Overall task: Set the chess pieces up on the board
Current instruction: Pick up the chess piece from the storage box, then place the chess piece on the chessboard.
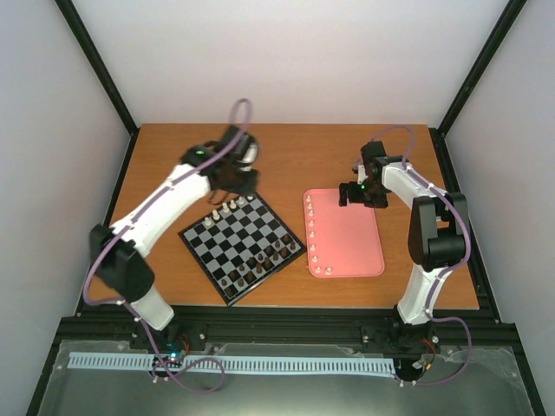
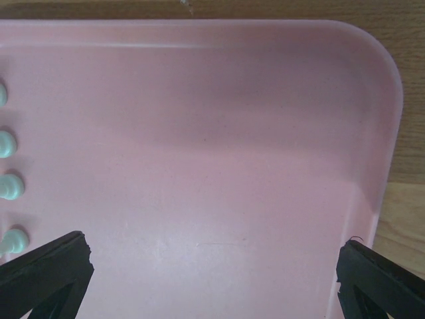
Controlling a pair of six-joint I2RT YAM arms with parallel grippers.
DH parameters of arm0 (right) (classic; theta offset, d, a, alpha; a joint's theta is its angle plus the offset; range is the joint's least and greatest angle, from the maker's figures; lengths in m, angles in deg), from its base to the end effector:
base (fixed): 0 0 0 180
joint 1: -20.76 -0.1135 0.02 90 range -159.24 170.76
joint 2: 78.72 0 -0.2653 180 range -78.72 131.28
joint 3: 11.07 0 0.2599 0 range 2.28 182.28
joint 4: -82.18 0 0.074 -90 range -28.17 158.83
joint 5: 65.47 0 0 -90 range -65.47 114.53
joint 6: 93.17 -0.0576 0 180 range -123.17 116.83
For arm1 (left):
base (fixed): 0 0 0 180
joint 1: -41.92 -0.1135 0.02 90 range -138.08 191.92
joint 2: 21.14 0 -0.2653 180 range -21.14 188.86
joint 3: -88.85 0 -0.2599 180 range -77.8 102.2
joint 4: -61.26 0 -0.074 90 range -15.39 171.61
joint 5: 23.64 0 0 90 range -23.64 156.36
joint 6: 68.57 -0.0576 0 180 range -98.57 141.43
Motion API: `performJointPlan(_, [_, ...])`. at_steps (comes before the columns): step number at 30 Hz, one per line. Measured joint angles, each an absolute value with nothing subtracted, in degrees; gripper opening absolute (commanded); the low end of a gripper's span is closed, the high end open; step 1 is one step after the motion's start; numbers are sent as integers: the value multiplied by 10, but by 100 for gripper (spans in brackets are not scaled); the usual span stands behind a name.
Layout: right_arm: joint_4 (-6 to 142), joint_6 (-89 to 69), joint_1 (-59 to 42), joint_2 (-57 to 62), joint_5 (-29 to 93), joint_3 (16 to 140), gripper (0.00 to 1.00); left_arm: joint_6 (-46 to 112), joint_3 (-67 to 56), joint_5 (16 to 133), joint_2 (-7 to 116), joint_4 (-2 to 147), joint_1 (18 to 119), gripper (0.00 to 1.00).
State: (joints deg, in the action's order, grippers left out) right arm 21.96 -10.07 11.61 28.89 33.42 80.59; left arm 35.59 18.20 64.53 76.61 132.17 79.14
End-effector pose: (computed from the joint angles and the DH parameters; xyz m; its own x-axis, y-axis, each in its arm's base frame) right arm 0.3752 0.0694 0.1678 -0.9750 -0.0368 -0.2193 -0.0770 0.9811 0.1777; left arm 0.3017 -0.2269 0.3155 -0.8087 0.3072 -0.5016 0.4061 0.9085 -0.0982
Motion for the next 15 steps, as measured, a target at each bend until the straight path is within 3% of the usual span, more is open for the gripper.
performJointPlan(5, [220, -101, 116, 290, 342, 807, 100, 403, 41, 599, 658, 1348, 650, 1])
performJointPlan(15, [219, -100, 116, 305, 354, 818, 100, 454, -126, 615, 609, 1349, 539, 1])
